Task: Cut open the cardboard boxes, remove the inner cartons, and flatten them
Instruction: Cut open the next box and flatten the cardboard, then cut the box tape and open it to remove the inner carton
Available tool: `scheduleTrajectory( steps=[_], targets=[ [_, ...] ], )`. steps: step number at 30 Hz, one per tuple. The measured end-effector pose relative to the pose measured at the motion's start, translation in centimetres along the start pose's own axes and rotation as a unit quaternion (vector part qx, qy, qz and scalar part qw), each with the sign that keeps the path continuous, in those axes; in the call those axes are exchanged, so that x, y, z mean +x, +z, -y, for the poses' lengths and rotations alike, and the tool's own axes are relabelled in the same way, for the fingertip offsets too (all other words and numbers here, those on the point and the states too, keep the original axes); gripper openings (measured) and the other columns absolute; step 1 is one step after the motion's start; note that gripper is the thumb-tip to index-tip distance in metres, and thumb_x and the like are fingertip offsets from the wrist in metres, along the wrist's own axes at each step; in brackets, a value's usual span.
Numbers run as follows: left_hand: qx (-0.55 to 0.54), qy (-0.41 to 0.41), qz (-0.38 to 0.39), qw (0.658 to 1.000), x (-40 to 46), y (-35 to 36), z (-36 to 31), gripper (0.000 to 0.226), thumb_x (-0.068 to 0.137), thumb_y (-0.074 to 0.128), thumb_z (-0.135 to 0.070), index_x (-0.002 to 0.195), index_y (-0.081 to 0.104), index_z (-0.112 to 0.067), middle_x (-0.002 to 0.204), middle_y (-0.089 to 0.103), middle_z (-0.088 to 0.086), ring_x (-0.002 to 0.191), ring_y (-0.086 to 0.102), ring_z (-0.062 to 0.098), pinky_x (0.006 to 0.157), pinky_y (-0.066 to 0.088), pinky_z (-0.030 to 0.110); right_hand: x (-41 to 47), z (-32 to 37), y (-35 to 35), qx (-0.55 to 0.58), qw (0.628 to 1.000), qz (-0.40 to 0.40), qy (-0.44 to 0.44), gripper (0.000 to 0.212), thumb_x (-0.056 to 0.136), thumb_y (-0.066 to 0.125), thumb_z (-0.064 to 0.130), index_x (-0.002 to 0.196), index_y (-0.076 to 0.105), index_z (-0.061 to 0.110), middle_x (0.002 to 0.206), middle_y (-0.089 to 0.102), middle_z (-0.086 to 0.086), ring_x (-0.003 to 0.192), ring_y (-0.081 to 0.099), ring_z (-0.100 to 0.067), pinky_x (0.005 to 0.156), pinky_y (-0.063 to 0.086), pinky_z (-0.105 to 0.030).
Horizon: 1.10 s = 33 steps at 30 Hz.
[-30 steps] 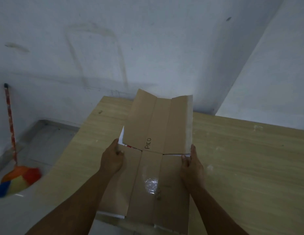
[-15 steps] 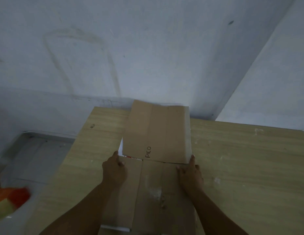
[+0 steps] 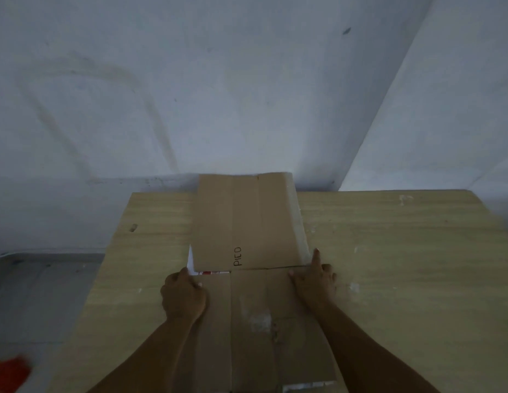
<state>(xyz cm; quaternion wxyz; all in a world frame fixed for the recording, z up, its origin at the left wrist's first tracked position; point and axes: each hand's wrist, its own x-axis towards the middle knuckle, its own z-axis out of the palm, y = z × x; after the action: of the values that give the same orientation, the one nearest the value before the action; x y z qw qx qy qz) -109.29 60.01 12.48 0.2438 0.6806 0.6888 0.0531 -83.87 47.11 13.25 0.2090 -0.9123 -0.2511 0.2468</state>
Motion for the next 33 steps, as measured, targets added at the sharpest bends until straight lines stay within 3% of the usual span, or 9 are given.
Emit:
scheduleTrajectory(
  steps=[4, 8, 11, 14, 18, 23, 28, 31, 33],
  targets=[
    [-0.089, 0.097, -0.100, 0.986, -1.2, -0.8, -1.8, 0.057, 0.070, 0.049, -0.026, 0.120, 0.066, -0.006, 0.109, 0.063, 0.022, 0.097, 0.057, 0.045, 0.080, 0.049, 0.050, -1.4, -1.5, -1.8, 0.011, 0.997, -0.071, -0.028, 0.061, 0.097, 0.055, 0.048, 0.151, 0.040, 0.022, 0.133, 0.055, -0.011, 0.121, 0.051, -0.031, 0.100, 0.041, -0.041],
    [-0.111, 0.284, -0.044, 0.951, -2.1, 0.6, -5.1, 0.055, 0.073, 0.039, -0.034, 0.105, 0.072, -0.005, 0.099, 0.069, 0.013, 0.093, 0.063, 0.037, 0.083, 0.052, 0.043, -3.8, -4.5, -4.2, 0.019, 0.989, -0.149, -0.010, 0.042, 0.099, 0.052, 0.044, 0.132, 0.063, 0.020, 0.119, 0.067, -0.004, 0.108, 0.062, -0.025, 0.090, 0.050, -0.037],
    [-0.057, 0.392, -0.002, 0.918, -4.1, 2.5, -8.2, 0.052, 0.077, 0.040, -0.033, 0.105, 0.073, -0.003, 0.101, 0.070, 0.015, 0.094, 0.063, 0.037, 0.085, 0.050, 0.039, -6.2, -7.1, -6.1, 0.027, 0.980, -0.198, 0.021, 0.043, 0.100, 0.050, 0.044, 0.130, 0.064, 0.017, 0.120, 0.067, -0.005, 0.110, 0.061, -0.027, 0.092, 0.050, -0.040],
    [-0.045, 0.456, 0.045, 0.888, -7.3, 4.3, -12.0, 0.049, 0.078, 0.044, -0.033, 0.105, 0.073, -0.004, 0.099, 0.069, 0.016, 0.090, 0.064, 0.038, 0.080, 0.052, 0.038, -9.1, -10.3, -8.0, 0.032, 0.965, -0.251, 0.067, 0.042, 0.101, 0.048, 0.043, 0.130, 0.064, 0.017, 0.121, 0.066, -0.006, 0.112, 0.058, -0.028, 0.092, 0.048, -0.040],
    [-0.055, 0.533, 0.095, 0.839, -13.4, 6.3, -16.7, 0.044, 0.078, 0.051, -0.029, 0.105, 0.074, -0.002, 0.101, 0.071, 0.017, 0.094, 0.065, 0.038, 0.088, 0.052, 0.042, -13.5, -14.9, -10.3, 0.023, 0.945, -0.293, 0.142, 0.044, 0.102, 0.043, 0.045, 0.133, 0.061, 0.019, 0.127, 0.063, -0.004, 0.117, 0.055, -0.025, 0.097, 0.043, -0.040],
    [-0.066, 0.601, 0.149, 0.783, -20.4, 8.3, -21.5, 0.036, 0.084, 0.068, -0.018, 0.117, 0.070, -0.003, 0.112, 0.068, 0.015, 0.104, 0.060, 0.036, 0.092, 0.048, 0.039, -18.0, -20.1, -13.3, 0.027, 0.910, -0.348, 0.224, 0.046, 0.101, 0.043, 0.048, 0.133, 0.061, 0.021, 0.131, 0.063, -0.003, 0.119, 0.055, -0.023, 0.098, 0.042, -0.038],
    [-0.053, 0.643, 0.193, 0.740, -26.6, 10.0, -25.3, 0.040, 0.089, 0.066, -0.022, 0.126, 0.066, -0.006, 0.122, 0.065, 0.011, 0.114, 0.055, 0.032, 0.097, 0.043, 0.036, -21.6, -24.1, -16.1, 0.029, 0.883, -0.386, 0.266, 0.049, 0.100, 0.045, 0.053, 0.133, 0.061, 0.021, 0.131, 0.063, -0.003, 0.121, 0.054, -0.025, 0.099, 0.041, -0.041],
    [-0.023, 0.669, 0.203, 0.715, -30.1, 11.1, -27.6, 0.051, 0.092, 0.062, -0.029, 0.137, 0.057, -0.008, 0.134, 0.057, 0.010, 0.125, 0.047, 0.029, 0.103, 0.039, 0.035, -22.9, -26.7, -17.9, 0.006, 0.881, -0.386, 0.274, 0.058, 0.098, 0.043, 0.058, 0.141, 0.052, 0.020, 0.139, 0.056, -0.005, 0.127, 0.048, -0.028, 0.100, 0.040, -0.043],
    [0.001, 0.682, 0.212, 0.700, -32.6, 12.0, -29.1, 0.061, 0.093, 0.059, -0.037, 0.145, 0.046, -0.009, 0.145, 0.048, 0.010, 0.133, 0.039, 0.029, 0.108, 0.036, 0.038, -23.6, -28.8, -19.1, -0.006, 0.884, -0.367, 0.288, 0.072, 0.095, 0.039, 0.067, 0.150, 0.038, 0.021, 0.153, 0.042, -0.008, 0.139, 0.036, -0.031, 0.109, 0.036, -0.046]
  ],
)
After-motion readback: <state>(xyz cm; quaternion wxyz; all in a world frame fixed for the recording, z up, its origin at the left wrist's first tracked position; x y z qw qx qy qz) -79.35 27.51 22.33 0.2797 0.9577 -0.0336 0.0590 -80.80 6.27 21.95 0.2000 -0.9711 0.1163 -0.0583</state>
